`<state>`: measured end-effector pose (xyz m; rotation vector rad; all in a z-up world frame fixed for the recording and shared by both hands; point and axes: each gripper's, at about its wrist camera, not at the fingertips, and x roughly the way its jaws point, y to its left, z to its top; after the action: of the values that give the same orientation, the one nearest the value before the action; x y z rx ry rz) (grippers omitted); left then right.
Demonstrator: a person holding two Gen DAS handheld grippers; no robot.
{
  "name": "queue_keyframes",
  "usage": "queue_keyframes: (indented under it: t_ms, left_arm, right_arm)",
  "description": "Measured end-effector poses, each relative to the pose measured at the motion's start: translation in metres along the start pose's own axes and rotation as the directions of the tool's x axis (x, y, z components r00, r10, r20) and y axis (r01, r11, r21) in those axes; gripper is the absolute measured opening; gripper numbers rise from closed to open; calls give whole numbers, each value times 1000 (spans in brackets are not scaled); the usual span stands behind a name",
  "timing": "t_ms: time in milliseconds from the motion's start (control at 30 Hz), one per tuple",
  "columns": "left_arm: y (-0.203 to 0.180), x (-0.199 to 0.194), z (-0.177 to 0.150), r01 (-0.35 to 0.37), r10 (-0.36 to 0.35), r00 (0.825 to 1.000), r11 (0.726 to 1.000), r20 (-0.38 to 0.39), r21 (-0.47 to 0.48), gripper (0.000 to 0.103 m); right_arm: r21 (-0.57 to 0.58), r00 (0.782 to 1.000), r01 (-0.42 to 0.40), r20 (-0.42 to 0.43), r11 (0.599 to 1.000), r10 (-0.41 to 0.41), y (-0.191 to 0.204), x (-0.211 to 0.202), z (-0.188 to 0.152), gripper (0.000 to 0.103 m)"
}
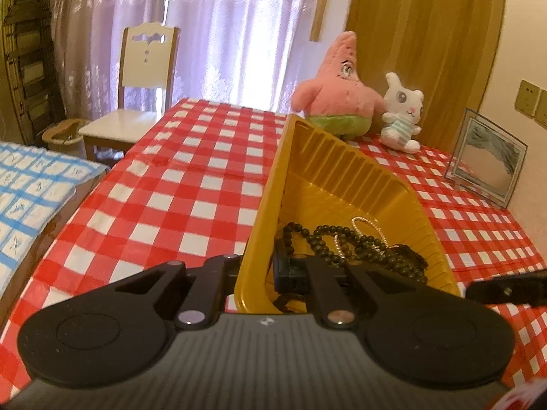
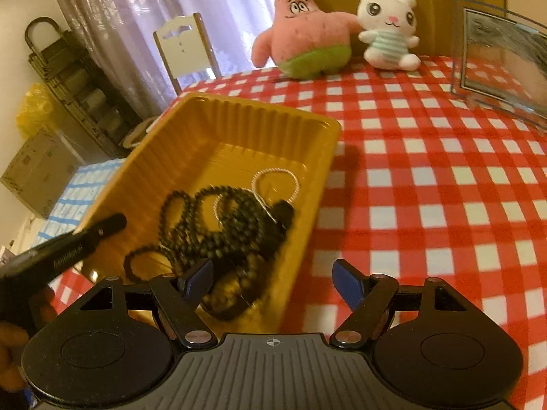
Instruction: Organize jewelry
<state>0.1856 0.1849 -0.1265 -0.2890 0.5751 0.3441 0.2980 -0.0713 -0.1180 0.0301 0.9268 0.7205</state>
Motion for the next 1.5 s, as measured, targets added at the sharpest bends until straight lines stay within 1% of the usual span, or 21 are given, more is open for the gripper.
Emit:
queue_keyframes:
  t_ms: [100, 200, 300, 333, 367, 433, 533, 567, 633, 700, 767, 800, 867, 933, 1033, 1100, 1133, 1200, 1300, 1400, 1500]
  left_arm:
    - [8, 8, -3, -12, 10, 999, 999, -34, -30, 10]
    - [15, 17, -10, -37, 34, 997, 998, -76, -49, 13]
    - [23, 23, -18, -55, 45, 990, 996, -131, -73, 26]
    - [25, 22, -20, -62, 50, 990, 994, -133, -85, 42]
    - [27, 18, -21, -69, 56, 989, 993, -134, -96, 50]
    - [30, 9, -21, -71, 57, 990, 992, -130, -108, 54]
    - [31, -11, -20, -120, 107, 987, 987, -118, -110, 63]
    - [30, -19, -19, -134, 122, 986, 985, -112, -107, 64]
    - [24, -40, -18, -177, 169, 981, 981, -93, -80, 66]
    - [11, -62, -17, -211, 209, 975, 977, -71, -27, 70]
    - [-5, -83, -20, -243, 245, 968, 969, -49, 41, 84]
    - [-13, -91, -22, -249, 252, 967, 966, -40, 71, 87]
    - [-30, -105, -25, -230, 235, 971, 966, -34, 121, 88]
    - [-47, -115, -27, -199, 209, 976, 967, -54, 157, 92]
    - [-72, -129, -30, -144, 161, 984, 971, -77, 191, 93]
    - [-85, -140, -33, -117, 136, 987, 971, -80, 210, 93]
    - [-90, -145, -34, -94, 116, 989, 970, -87, 222, 92]
    - [-96, -156, -36, -52, 80, 991, 970, -108, 238, 92]
    - [-96, -178, -40, 6, 27, 989, 974, -144, 225, 92]
    - [-92, -200, -49, 37, 4, 983, 975, -184, 220, 92]
    - [-87, -221, -61, 75, -29, 975, 977, -221, 201, 91]
  right_arm:
    - [13, 1000, -8, -8, 1000, 8, -3, -5, -6, 77]
    - [32, 1000, -27, -6, 999, 28, -3, -13, -11, 77]
    - [32, 999, -32, 2, 999, 32, -5, -21, -13, 77]
    - [31, 999, -33, 6, 999, 32, -6, -24, -14, 77]
    - [29, 999, -33, 10, 999, 32, -7, -28, -15, 77]
    - [21, 1000, -23, 21, 1000, 22, -9, -35, -18, 77]
    - [-6, 999, 0, 32, 1000, 0, -10, -45, -25, 77]
    - [-25, 1000, 14, 29, 1000, -13, -9, -48, -27, 77]
    - [-83, 999, 38, 29, 996, -36, -6, -54, -33, 77]
    - [-148, 998, 61, 41, 987, -56, -2, -57, -41, 77]
    - [-186, 995, 90, 60, 978, -80, 1, -60, -51, 77]
    - [-194, 993, 112, 68, 975, -101, 3, -61, -56, 77]
    - [-205, 986, 151, 102, 967, -132, 6, -68, -66, 77]
    - [-191, 982, 166, 117, 967, -145, 7, -76, -73, 77]
    - [-87, 987, 138, 96, 987, -129, 1, -95, -78, 77]
    - [-7, 989, 101, 111, 995, -99, -4, -113, -83, 77]
    - [39, 988, 95, 117, 995, -99, -6, -122, -86, 77]
    - [106, 986, 118, 103, 987, -129, -4, -137, -93, 77]
    - [153, 983, 165, 60, 974, -176, 6, -158, -109, 77]
    - [181, 977, 204, 23, 962, -212, 18, -175, -130, 77]
    - [208, 977, 210, 4, 955, -215, 29, -193, -154, 77]
